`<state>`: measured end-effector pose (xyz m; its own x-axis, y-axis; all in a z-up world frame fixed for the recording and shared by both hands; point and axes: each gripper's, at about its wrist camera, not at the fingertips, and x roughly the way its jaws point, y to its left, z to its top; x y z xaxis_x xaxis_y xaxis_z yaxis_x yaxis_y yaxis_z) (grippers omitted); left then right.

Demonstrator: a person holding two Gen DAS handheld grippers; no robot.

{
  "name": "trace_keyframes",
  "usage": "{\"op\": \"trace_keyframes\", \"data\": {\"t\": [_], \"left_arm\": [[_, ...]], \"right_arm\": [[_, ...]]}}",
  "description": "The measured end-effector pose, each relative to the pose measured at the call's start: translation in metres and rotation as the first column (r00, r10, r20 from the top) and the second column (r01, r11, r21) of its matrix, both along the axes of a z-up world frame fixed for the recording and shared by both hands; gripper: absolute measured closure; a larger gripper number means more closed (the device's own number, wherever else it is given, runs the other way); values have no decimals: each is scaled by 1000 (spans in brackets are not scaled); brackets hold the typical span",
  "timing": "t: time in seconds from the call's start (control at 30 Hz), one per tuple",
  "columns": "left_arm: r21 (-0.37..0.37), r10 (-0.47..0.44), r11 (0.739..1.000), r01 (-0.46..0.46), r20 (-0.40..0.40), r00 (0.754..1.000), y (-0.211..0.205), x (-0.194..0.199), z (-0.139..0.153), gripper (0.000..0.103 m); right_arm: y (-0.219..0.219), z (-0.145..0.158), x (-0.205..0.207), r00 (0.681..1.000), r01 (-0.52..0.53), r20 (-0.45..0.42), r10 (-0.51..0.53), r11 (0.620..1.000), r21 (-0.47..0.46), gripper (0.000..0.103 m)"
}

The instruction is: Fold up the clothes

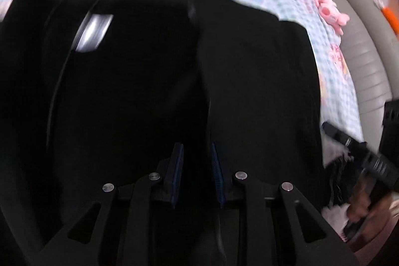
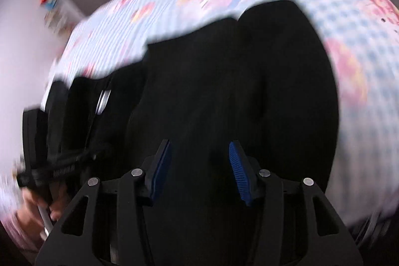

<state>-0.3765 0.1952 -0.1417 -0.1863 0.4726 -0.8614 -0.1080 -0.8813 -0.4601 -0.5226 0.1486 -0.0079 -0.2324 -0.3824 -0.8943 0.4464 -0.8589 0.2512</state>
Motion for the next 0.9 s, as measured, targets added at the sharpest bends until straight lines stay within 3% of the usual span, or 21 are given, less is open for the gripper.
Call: {"op": "trace_keyframes", "data": {"t": [0.07,0.13,0.2,0.33,0.37,0.4,0.43,0.5,0.6,0.67,0.73,0.8,0.9], "left_arm": [[55,19,998,-22,45,999,-32,29,-9,78],[84,34,996,-42,87,996,-32,66,-10,72],[50,30,998,-37,137,990,-14,85,-30,66],[-17,91,996,-90,211,973,-29,151,-28,66],[-30,140,990,-137,227,964,-27,161,-30,65],[-44,199,980,-195,245,949,-29,173,-30,62],[-65,251,968,-243,253,934,-31,185,-23,62],[-91,318,948,-304,253,914,-44,203,-20,61],[-103,388,921,-375,239,890,-63,219,-13,61],[-129,422,906,-403,213,881,-78,227,6,60],[-170,448,891,-421,173,877,-122,247,33,46],[-200,463,881,-429,171,870,-137,257,34,28],[-186,482,875,-447,258,837,-180,264,8,27]], "right_arm": [[3,-2,34,998,-46,33,45,999,8,53],[27,-3,66,998,-40,57,40,999,6,53],[48,-4,98,997,42,65,-44,998,37,53],[80,-11,163,970,217,95,-225,972,92,53],[81,-16,182,953,268,118,-279,958,99,53],[121,-8,188,937,300,155,-312,949,96,51],[131,-10,201,917,333,198,-347,937,103,51],[147,-25,214,877,383,270,-397,918,107,47],[165,-35,232,855,381,332,-399,917,119,41],[158,-44,239,864,346,345,-366,931,119,37],[160,-48,246,866,326,359,-348,937,123,35],[130,-64,245,863,329,363,-352,936,126,29],[131,-71,248,863,343,352,-362,932,116,22]]}}
